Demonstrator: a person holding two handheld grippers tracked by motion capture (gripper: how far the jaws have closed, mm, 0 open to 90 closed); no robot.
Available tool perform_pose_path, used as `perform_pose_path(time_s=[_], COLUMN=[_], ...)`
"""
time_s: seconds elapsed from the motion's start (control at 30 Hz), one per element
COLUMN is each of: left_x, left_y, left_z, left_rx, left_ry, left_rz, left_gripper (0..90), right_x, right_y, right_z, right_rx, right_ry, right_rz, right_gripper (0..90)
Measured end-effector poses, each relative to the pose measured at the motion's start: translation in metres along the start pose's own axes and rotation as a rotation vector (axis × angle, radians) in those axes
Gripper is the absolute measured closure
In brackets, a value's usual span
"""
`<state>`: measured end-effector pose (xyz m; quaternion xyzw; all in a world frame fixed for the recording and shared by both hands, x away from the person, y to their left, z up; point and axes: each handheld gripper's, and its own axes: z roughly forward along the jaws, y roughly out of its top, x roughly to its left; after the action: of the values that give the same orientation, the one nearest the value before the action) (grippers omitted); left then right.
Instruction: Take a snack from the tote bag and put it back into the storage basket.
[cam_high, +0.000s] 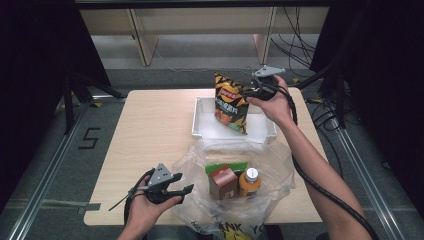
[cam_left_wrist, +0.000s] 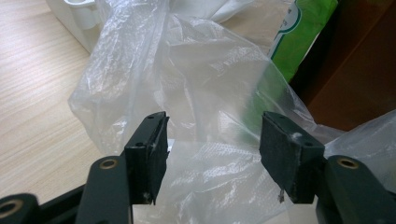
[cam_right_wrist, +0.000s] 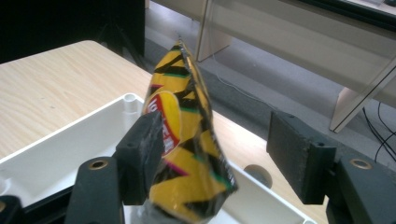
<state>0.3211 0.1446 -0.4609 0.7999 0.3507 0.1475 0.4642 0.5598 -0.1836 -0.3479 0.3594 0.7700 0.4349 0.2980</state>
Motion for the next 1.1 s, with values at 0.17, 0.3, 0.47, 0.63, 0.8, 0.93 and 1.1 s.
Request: perform_pose_path(time_s=[0.17,0.3,0.47,0.63,0.8,0.93,1.1], left_x=[-0.002,0.000,0.001,0.000,-0.001,0.001,0.001], left_y=[0.000,0.001,0.002,0.002,0.003,0.003,0.002], left_z=[-0.001,-0.002,-0.003,-0.002,-0.004,-0.004,-0.003], left_rx=[-0.001,0.000,-0.007,-0.001,-0.006,-0.017,-0.003], left_ry=[-0.007,0.005,0.009,0.008,0.013,0.014,0.010], left_rz=[-0.021,0.000,-0.006,-0.010,-0.016,-0.001,-0.005], left_gripper=[41.6,41.6,41.6,41.6,42.0,42.0,42.3], right_x=[0.002,-0.002,-0.002,-0.001,0.001,0.004,0.014], right_y=[-0.003,-0.003,-0.007,-0.017,-0.026,-0.028,-0.030], right_z=[-0.014,-0.025,-0.038,-0.045,-0.042,-0.034,-0.025], right_rx=[-0.021,-0.002,0.026,0.059,0.079,0.108,0.118], right_ry=[-0.010,0.004,0.025,0.084,0.104,0.130,0.162], right_rz=[0.014,0.040,0.086,0.119,0.128,0.086,0.064], right_gripper=[39.9,48.5,65.0,80.3,90.0,90.0,90.0])
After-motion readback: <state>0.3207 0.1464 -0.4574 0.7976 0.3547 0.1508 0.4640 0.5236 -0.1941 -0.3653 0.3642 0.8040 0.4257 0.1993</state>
